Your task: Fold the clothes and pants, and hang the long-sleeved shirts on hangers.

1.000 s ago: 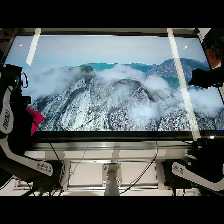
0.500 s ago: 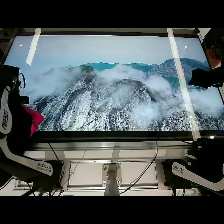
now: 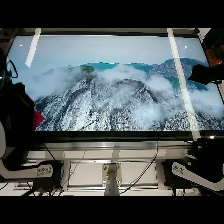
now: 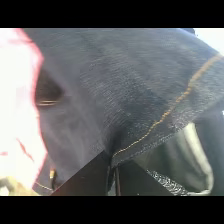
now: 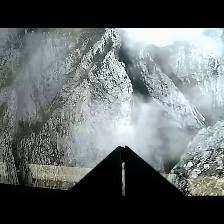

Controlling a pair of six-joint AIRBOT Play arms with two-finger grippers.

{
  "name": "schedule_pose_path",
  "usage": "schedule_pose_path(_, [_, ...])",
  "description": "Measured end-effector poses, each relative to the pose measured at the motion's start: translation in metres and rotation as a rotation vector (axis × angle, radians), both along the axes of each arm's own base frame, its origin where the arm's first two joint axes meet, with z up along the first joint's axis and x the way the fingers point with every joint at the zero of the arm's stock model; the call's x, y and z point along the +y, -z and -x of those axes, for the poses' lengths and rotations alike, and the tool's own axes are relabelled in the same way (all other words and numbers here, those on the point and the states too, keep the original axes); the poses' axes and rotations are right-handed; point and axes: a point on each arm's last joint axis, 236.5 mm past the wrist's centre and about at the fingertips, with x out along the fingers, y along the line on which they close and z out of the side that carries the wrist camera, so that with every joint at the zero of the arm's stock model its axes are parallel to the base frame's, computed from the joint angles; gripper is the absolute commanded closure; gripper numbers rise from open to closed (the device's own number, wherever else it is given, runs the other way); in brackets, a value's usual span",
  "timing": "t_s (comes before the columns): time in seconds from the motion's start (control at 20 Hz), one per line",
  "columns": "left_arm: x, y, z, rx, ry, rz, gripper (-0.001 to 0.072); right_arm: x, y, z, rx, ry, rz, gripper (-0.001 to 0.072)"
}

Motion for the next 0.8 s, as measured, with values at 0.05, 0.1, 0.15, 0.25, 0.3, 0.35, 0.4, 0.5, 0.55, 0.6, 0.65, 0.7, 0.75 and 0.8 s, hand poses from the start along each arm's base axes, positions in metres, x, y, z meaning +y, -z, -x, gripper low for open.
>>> schedule_pose_path(0.05, [-0.009,-0.02,-0.005,-0.071,0.032,-0.01,0.0699,0.001,-0.001,-0.001,-0.004,0.0,-0.004,0.0689])
schedule_pose_path(0.1, [-0.019,-0.04,-0.012,-0.145,0.068,-0.017,0.07,0.003,-0.002,-0.002,-0.009,-0.002,-0.013,0.0688])
schedule_pose_path(0.15, [-0.033,-0.065,-0.02,-0.235,0.116,-0.022,0.07,0.005,-0.003,-0.003,-0.014,-0.005,-0.024,0.0688])
schedule_pose_path(0.25, [-0.072,-0.114,-0.037,-0.422,0.235,-0.005,0.0701,0.01,-0.005,-0.004,-0.023,-0.01,-0.044,0.0689])
schedule_pose_path(0.3, [-0.096,-0.136,-0.046,-0.513,0.304,0.016,0.0702,0.011,-0.006,-0.005,-0.028,-0.01,-0.049,0.0689])
schedule_pose_path(0.35, [-0.124,-0.157,-0.053,-0.598,0.378,0.046,0.0702,0.011,-0.007,-0.007,-0.035,-0.009,-0.052,0.0689])
schedule_pose_path(0.4, [-0.151,-0.171,-0.058,-0.659,0.446,0.079,0.0702,0.011,-0.008,-0.009,-0.045,-0.006,-0.053,0.0689])
schedule_pose_path(0.5, [-0.211,-0.192,-0.068,-0.76,0.587,0.153,0.0702,0.01,-0.01,-0.013,-0.065,0.0,-0.052,0.069])
schedule_pose_path(0.55, [-0.241,-0.197,-0.073,-0.795,0.648,0.191,0.0703,0.009,-0.012,-0.016,-0.079,0.006,-0.049,0.0689])
schedule_pose_path(0.6, [-0.269,-0.2,-0.077,-0.829,0.696,0.23,0.0703,0.007,-0.013,-0.018,-0.089,0.01,-0.042,0.069])
schedule_pose_path(0.65, [-0.298,-0.202,-0.083,-0.862,0.745,0.271,0.0703,0.004,-0.013,-0.021,-0.101,0.016,-0.029,0.0691])
schedule_pose_path(0.7, [-0.324,-0.201,-0.087,-0.887,0.78,0.309,0.0702,0.0,-0.014,-0.023,-0.11,0.021,-0.013,0.0691])
schedule_pose_path(0.75, [-0.348,-0.197,-0.092,-0.902,0.806,0.348,0.0701,-0.004,-0.013,-0.024,-0.116,0.027,0.006,0.0691])
schedule_pose_path(0.8, [-0.373,-0.187,-0.095,-0.898,0.827,0.39,0.0701,-0.008,-0.013,-0.025,-0.118,0.03,0.023,0.069])
